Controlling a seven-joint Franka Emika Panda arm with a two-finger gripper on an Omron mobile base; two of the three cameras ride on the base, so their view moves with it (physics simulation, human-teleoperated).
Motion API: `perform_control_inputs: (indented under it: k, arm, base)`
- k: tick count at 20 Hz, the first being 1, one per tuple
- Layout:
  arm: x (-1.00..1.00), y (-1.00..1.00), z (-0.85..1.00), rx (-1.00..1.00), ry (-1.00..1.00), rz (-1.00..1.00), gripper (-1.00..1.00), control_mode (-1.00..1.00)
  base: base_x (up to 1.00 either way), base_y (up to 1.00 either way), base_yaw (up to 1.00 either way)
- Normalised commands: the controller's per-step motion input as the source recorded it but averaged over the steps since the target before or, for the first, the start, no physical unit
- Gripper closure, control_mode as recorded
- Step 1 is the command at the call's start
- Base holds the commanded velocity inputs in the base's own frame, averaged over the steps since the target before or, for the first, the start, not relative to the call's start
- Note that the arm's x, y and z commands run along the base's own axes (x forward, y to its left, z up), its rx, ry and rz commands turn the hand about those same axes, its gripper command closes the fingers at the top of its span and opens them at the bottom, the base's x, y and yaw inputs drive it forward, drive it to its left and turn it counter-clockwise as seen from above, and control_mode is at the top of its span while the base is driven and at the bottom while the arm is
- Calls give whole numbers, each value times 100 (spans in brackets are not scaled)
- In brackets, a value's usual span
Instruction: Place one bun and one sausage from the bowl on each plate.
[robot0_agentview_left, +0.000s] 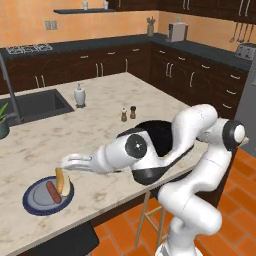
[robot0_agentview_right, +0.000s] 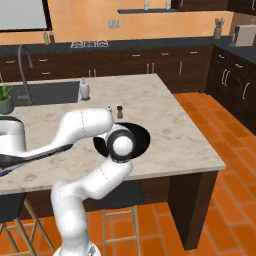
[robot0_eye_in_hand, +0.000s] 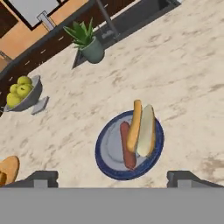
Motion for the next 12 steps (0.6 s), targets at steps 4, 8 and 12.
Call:
perform_control_inputs:
  k: [4, 8, 12]
  arm:
    - [-100, -100, 35, 26, -38, 0, -100, -100]
    - [-97, -100, 96, 23, -53, 0, -100, -100]
    - [-42, -98, 75, 40, -23, 2, -100, -100]
  base:
    - [0, 0, 0]
    - [0, 0, 0]
    - [0, 0, 0]
